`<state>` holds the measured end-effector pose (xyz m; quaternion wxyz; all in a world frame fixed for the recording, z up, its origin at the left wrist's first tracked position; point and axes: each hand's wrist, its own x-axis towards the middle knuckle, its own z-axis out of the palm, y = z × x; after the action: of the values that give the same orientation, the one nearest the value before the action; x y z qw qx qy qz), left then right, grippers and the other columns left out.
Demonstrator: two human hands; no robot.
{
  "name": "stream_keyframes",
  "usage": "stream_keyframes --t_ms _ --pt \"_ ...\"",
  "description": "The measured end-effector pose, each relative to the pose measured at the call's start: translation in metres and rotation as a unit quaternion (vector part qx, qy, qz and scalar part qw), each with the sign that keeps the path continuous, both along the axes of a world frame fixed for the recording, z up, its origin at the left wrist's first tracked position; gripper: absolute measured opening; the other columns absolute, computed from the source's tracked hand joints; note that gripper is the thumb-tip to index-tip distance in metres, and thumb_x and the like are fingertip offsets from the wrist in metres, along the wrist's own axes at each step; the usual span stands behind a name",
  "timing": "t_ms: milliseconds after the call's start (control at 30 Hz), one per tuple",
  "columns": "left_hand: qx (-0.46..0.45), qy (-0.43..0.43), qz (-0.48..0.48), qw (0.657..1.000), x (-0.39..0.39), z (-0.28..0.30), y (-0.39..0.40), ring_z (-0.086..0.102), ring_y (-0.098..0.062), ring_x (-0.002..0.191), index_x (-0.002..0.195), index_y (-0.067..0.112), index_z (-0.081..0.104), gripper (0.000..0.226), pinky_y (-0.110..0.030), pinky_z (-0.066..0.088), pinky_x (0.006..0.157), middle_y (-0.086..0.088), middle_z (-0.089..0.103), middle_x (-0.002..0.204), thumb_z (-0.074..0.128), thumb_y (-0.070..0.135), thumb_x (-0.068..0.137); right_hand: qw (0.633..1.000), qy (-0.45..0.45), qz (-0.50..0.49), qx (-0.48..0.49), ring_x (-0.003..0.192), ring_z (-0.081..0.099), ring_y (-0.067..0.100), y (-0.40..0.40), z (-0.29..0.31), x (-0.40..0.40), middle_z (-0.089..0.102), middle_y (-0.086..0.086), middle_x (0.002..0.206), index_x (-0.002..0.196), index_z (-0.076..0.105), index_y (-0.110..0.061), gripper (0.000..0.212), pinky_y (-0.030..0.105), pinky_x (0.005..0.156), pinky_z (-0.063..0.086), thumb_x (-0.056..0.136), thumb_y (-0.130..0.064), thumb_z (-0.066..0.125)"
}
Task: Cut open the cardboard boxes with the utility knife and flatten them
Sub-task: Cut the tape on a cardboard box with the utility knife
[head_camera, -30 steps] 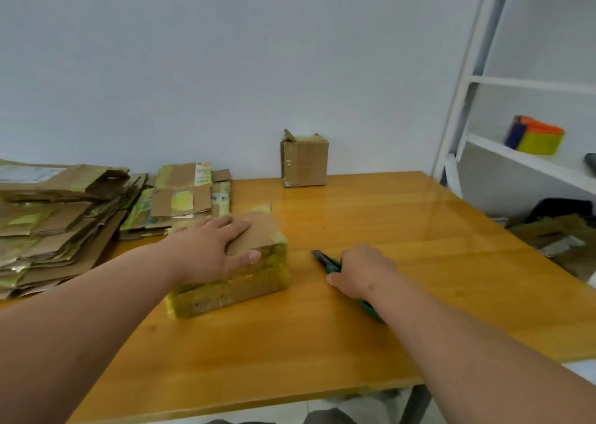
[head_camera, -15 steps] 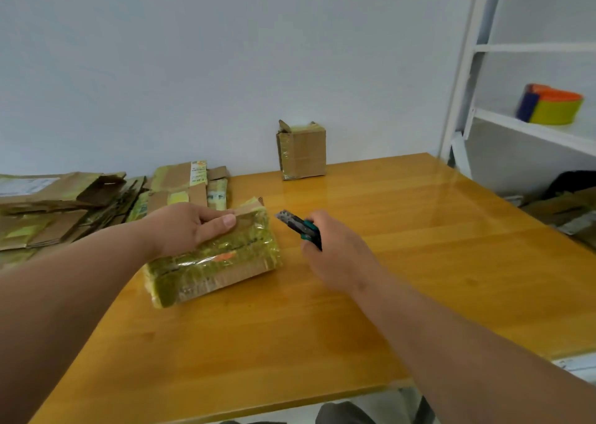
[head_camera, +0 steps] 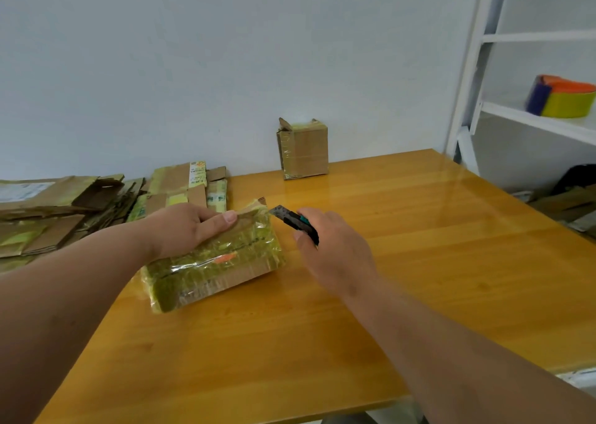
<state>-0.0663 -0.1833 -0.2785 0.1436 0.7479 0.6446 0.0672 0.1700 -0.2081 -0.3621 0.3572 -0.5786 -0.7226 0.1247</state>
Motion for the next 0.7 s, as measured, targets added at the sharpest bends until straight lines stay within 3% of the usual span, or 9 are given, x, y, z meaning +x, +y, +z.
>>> stream_keyframes --t_ms 100,233,367,500,600,700 --pt "-0.001 0.005 0.004 1.0 -0.001 0.0 0.002 0.053 -0.018 0.098 0.129 0.035 0.06 0.111 -0.035 0.038 0.093 0.001 0.062 0.107 0.013 0.096 0.048 1.0 0.004 -0.002 0.007 0.092 0.057 0.018 0.0 0.0 -0.001 0.056 -0.003 0.112 0.145 0.043 -0.03 0.043 0.039 0.078 0.052 0.104 -0.041 0.041" --pt "-0.002 0.001 0.009 1.0 -0.001 -0.001 0.002 0.053 -0.019 0.105 0.129 0.034 0.06 0.101 -0.038 0.037 0.099 -0.005 0.062 0.127 0.016 0.096 0.062 1.0 0.009 -0.005 0.02 0.094 0.057 0.017 -0.001 0.0 -0.001 0.058 -0.004 0.113 0.145 0.045 -0.03 0.043 0.039 0.079 0.052 0.103 -0.041 0.042" --pt "-0.008 0.0 0.003 1.0 -0.001 -0.001 0.002 0.053 -0.018 0.102 0.125 0.032 0.063 0.11 -0.038 0.037 0.098 -0.004 0.063 0.125 0.014 0.097 0.051 1.0 0.006 -0.008 0.027 0.092 0.057 0.017 0.0 0.0 -0.004 0.058 -0.004 0.111 0.144 0.045 -0.03 0.042 0.037 0.076 0.051 0.103 -0.04 0.042" --pt "-0.01 0.002 0.017 1.0 0.0 -0.001 0.001 0.052 -0.02 0.102 0.128 0.029 0.062 0.102 -0.039 0.037 0.099 -0.007 0.062 0.127 0.017 0.094 0.063 0.999 -0.004 -0.016 0.032 0.084 0.056 0.019 0.003 0.0 -0.009 0.056 -0.002 0.103 0.144 0.046 -0.029 0.043 0.037 0.07 0.051 0.103 -0.039 0.042" --pt "-0.012 0.009 0.017 1.0 0.0 0.0 0.003 0.053 -0.021 0.101 0.128 0.027 0.062 0.092 -0.039 0.038 0.097 -0.008 0.063 0.126 0.019 0.085 0.071 0.998 -0.028 -0.023 0.046 0.077 0.053 0.019 0.003 0.0 -0.01 0.053 -0.002 0.095 0.144 0.047 -0.028 0.042 0.035 0.065 0.044 0.103 -0.037 0.043" --pt "-0.016 0.021 0.011 1.0 0.002 0.001 0.003 0.055 -0.023 0.105 0.129 0.024 0.062 0.099 -0.039 0.038 0.098 -0.009 0.062 0.127 0.016 0.09 0.071 0.994 -0.07 -0.041 0.075 0.073 0.045 0.016 0.004 0.0 -0.011 0.049 -0.006 0.089 0.141 0.05 -0.028 0.04 0.032 0.069 0.031 0.103 -0.037 0.043"
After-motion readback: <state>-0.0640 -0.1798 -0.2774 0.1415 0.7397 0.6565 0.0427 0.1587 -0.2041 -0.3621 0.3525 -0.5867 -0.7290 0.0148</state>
